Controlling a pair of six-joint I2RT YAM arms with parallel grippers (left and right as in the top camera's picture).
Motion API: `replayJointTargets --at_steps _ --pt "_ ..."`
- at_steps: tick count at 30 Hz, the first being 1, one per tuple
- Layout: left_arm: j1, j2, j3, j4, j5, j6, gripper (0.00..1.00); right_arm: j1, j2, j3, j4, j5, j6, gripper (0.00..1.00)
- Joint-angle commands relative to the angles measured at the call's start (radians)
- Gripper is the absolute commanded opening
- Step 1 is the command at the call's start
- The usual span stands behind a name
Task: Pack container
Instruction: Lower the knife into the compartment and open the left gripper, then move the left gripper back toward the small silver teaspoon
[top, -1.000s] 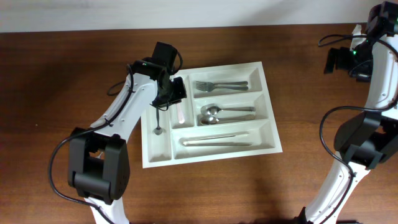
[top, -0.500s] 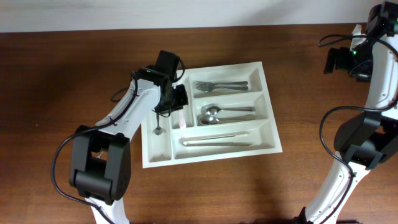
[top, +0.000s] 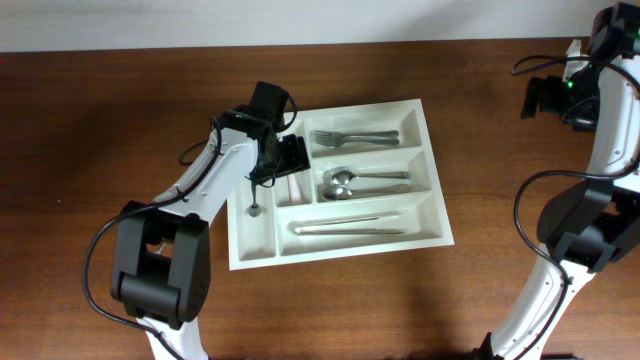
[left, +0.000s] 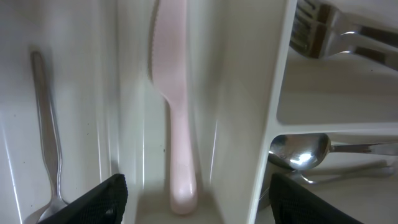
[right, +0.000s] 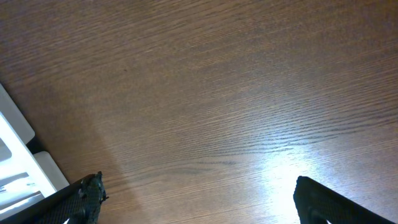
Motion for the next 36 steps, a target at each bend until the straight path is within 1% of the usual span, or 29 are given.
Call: replayJointTargets --at_steps 1,5,10,11,16,20,24,27,31,36 --pt "-0.004 -0.016 -0.005 0.008 0.011 0.006 0.75 0.005 -0.002 0.001 -0.003 -0.006 0.008 0.99" --pt "-0.002 -0.016 0.015 0.011 0.010 0.045 0.75 0.005 -0.002 0.001 -0.003 -0.006 0.008 0.99" --pt "0.033 -0.034 0.085 -0.007 0.010 0.148 0.76 0.005 -0.002 0.001 -0.003 -0.006 0.008 0.99" --pt "0.045 -0.044 0.097 -0.015 0.008 0.164 0.78 0.005 -0.002 0.001 -0.003 -0.006 0.008 0.99" --pt "0.112 -0.131 0.108 -0.055 -0.075 0.200 0.81 0.005 -0.002 0.001 -0.003 -0.006 0.008 0.99" --pt "0.166 -0.216 0.108 -0.105 -0.096 0.333 0.81 0.005 -0.002 0.001 -0.003 -0.006 0.008 0.99" --pt "0.211 -0.288 0.108 -0.219 -0.100 0.497 0.81 0.005 -0.002 0.001 -0.003 -0.006 0.008 0.99" --pt "0.234 -0.315 0.108 -0.349 -0.156 0.571 0.85 0.005 -0.002 0.001 -0.003 -0.006 0.008 0.99" --pt "0.251 -0.318 0.106 -0.505 -0.204 0.586 0.85 0.005 -0.002 0.001 -0.003 -0.006 0.008 0.99" --pt "0.276 -0.318 0.078 -0.604 -0.203 0.584 0.85 0.005 -0.002 0.001 -0.003 -0.006 0.008 0.99"
